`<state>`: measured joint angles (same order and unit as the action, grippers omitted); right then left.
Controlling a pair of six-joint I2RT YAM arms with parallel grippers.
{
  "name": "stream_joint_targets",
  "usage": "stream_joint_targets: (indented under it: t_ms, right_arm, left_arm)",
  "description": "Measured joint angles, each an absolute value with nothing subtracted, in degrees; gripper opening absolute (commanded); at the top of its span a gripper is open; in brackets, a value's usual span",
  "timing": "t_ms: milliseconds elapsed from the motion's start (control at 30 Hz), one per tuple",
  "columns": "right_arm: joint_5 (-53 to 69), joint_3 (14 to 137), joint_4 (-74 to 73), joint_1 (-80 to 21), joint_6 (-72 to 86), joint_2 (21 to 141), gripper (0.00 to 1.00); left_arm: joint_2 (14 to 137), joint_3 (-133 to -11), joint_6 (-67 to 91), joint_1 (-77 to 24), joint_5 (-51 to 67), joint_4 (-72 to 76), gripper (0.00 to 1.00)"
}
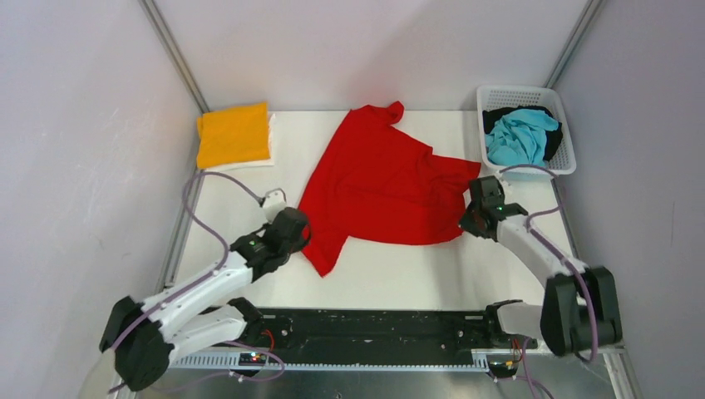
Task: Fold and stack the t-shirts
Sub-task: Flatten out the tshirt
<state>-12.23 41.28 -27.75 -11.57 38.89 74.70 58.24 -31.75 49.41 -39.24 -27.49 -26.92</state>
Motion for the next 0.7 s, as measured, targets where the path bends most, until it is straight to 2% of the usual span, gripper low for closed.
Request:
stream_joint_targets:
  t_ms: [200,333,700]
  right_arm:
    - [-11.2,47.2,-27.4,-10.0,36.0,58.6,0.0]
    - [-11.1,54.5,-27.1,-8.3,33.9,52.6,0.0]
    - [-11.2,73.7,-29.6,-7.5,28.3,46.3,0.0]
  left_arm:
    - [47.3,-41.6,45.5,-39.2,-36.2,-27.3,0.0]
    - [43.0,-50.8,40.7,-39.2,-41.1,-27.2,0.0]
    - [42.9,-79.9,24.8,-39.3,-44.2,-27.2,0.0]
